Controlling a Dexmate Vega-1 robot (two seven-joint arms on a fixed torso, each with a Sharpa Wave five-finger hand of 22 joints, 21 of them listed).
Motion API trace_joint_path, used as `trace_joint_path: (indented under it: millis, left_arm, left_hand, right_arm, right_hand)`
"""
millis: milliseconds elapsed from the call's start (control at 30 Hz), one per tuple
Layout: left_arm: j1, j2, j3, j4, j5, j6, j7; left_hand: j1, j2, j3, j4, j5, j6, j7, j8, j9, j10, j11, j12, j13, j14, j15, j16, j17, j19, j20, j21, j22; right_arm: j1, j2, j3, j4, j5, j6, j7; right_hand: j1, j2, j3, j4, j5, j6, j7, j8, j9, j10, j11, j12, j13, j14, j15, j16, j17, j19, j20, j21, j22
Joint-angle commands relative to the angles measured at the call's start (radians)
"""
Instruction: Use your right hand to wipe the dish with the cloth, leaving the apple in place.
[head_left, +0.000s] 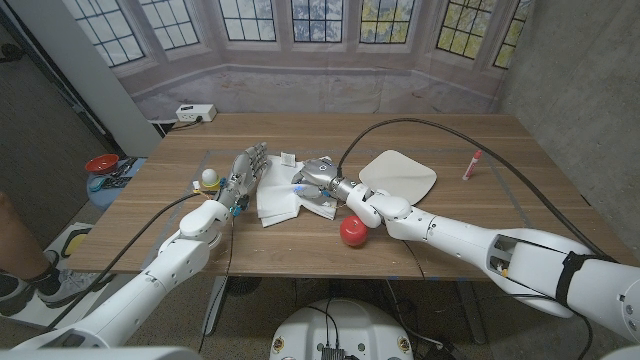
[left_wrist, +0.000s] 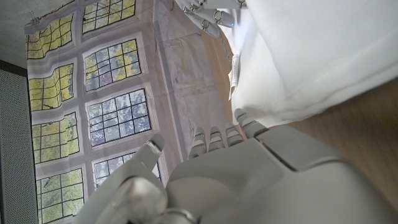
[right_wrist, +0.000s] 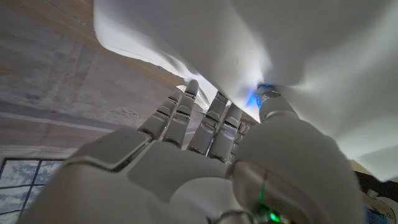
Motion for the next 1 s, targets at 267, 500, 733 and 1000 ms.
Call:
trace_joint_path:
  millis: [267, 500, 733, 1000]
  left_arm:
    - [0.016, 0.001, -0.002, -0.012, -0.001, -0.001, 0.010]
    - [0.021, 0.004, -0.003, -0.022, 0.002, -0.003, 0.014]
    - [0.029, 0.005, -0.003, -0.030, 0.004, -0.006, 0.018]
    - [0.031, 0.004, -0.003, -0.032, 0.007, -0.011, 0.020]
  left_hand:
    - [0.006, -0.001, 0.008, -0.003, -0.002, 0.009, 0.000, 0.005, 0.003, -0.003, 0.001, 0.000, 0.004, 0.007, 0.001, 0.001, 0.003, 0.007, 0.000, -0.001, 0.004]
    - [0.008, 0.000, 0.009, -0.005, -0.002, 0.008, 0.000, 0.004, 0.003, -0.002, -0.001, 0.000, 0.004, 0.008, 0.000, 0.001, 0.003, 0.007, 0.001, -0.001, 0.004]
    - [0.009, 0.000, 0.010, -0.007, -0.002, 0.009, 0.001, 0.005, 0.003, -0.002, -0.003, 0.000, 0.004, 0.008, 0.001, 0.001, 0.002, 0.007, 0.000, -0.001, 0.004]
    - [0.011, 0.000, 0.010, -0.009, -0.002, 0.010, 0.001, 0.005, 0.003, -0.002, -0.002, 0.001, 0.004, 0.008, 0.000, 0.001, 0.002, 0.007, 0.001, -0.001, 0.004]
  right_arm:
    - [0.003, 0.021, -0.025, 0.083, 0.021, 0.021, -0.105]
    - [-0.005, 0.016, -0.023, 0.076, 0.024, 0.015, -0.143]
    - [-0.010, 0.011, -0.022, 0.071, 0.025, 0.023, -0.180]
    - [-0.015, 0.000, -0.016, 0.047, 0.020, 0.026, -0.205]
  right_hand:
    - [0.052, 0.003, 0.010, -0.004, 0.004, 0.045, 0.002, 0.005, 0.004, 0.055, 0.001, 0.021, 0.012, 0.047, -0.172, 0.016, 0.021, 0.030, -0.012, 0.001, 0.002]
    - [0.080, 0.007, 0.002, -0.001, -0.003, 0.097, 0.003, 0.013, 0.006, 0.103, 0.003, 0.039, 0.022, 0.082, -0.174, 0.033, 0.036, 0.046, -0.021, 0.001, 0.002]
    - [0.108, 0.016, -0.011, 0.003, -0.013, 0.159, 0.004, 0.025, 0.008, 0.160, 0.003, 0.050, 0.018, 0.108, -0.176, 0.047, 0.052, 0.063, -0.035, 0.001, 0.002]
    - [0.125, 0.025, -0.021, 0.004, -0.020, 0.195, 0.004, 0.034, 0.011, 0.190, 0.003, 0.053, 0.014, 0.128, -0.178, 0.057, 0.062, 0.074, -0.045, 0.000, 0.002]
